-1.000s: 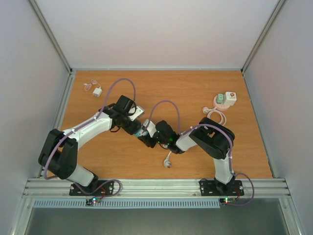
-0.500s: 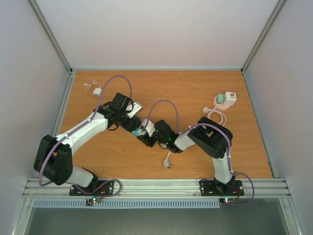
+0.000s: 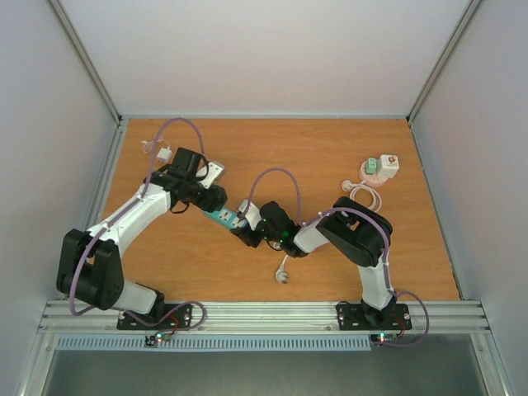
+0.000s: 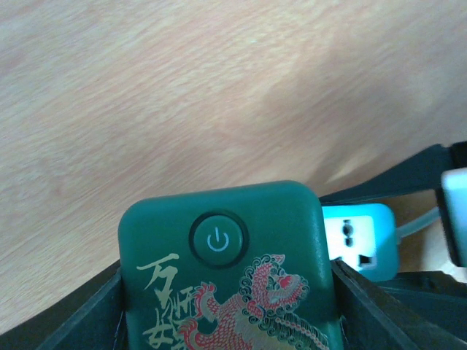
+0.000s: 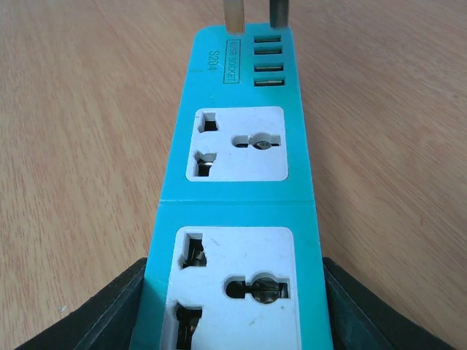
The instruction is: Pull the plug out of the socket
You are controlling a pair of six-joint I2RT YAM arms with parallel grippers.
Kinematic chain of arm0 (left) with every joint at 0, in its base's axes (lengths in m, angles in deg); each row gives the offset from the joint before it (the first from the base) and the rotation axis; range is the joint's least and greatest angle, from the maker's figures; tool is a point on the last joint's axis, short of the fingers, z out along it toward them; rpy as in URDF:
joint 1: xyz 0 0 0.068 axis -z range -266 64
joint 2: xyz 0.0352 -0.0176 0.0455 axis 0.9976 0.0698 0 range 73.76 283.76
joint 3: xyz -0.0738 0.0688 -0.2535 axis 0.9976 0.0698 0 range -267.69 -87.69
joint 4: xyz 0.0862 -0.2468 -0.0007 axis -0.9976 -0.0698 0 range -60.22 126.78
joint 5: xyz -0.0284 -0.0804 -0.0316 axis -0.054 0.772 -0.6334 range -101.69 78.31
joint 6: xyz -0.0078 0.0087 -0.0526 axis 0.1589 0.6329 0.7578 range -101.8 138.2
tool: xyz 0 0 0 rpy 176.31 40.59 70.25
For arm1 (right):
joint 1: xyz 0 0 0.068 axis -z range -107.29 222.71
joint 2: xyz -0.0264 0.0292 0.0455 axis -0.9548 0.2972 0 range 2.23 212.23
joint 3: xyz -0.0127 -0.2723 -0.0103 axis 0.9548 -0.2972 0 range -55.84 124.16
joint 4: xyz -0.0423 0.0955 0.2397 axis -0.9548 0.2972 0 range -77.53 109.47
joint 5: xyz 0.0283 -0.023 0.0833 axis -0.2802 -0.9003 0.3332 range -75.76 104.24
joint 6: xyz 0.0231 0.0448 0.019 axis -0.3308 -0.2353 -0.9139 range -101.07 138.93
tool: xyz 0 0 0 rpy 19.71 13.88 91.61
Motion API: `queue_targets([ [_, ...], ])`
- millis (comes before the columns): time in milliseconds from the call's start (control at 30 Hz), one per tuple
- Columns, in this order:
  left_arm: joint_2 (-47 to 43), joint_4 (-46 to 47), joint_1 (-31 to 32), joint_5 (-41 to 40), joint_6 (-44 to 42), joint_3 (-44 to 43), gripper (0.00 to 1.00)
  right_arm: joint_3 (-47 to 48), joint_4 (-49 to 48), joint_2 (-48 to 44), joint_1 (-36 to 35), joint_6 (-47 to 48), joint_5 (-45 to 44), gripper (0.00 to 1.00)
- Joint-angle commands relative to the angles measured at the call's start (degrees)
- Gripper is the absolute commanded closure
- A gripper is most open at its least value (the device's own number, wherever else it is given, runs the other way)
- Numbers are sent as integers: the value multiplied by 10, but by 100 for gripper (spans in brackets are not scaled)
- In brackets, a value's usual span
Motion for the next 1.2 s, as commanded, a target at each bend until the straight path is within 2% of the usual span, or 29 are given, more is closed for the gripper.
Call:
queue_targets([
  [0, -18, 1, -50, 37, -10, -10, 57, 4, 66, 30, 1, 3, -12, 86],
  [367, -9, -12, -234, 159, -63, -6, 56, 16, 96, 32, 1, 8, 1, 83],
  [633, 40, -25, -375, 237, -107, -15, 56, 21, 107, 34, 1, 9, 7, 82],
  [933, 108, -16, -473, 280, -149, -22, 56, 23, 112, 35, 1, 11, 11, 82],
  [1167, 155, -11, -502, 296, -167, -36, 55, 25, 117, 38, 1, 11, 14, 82],
])
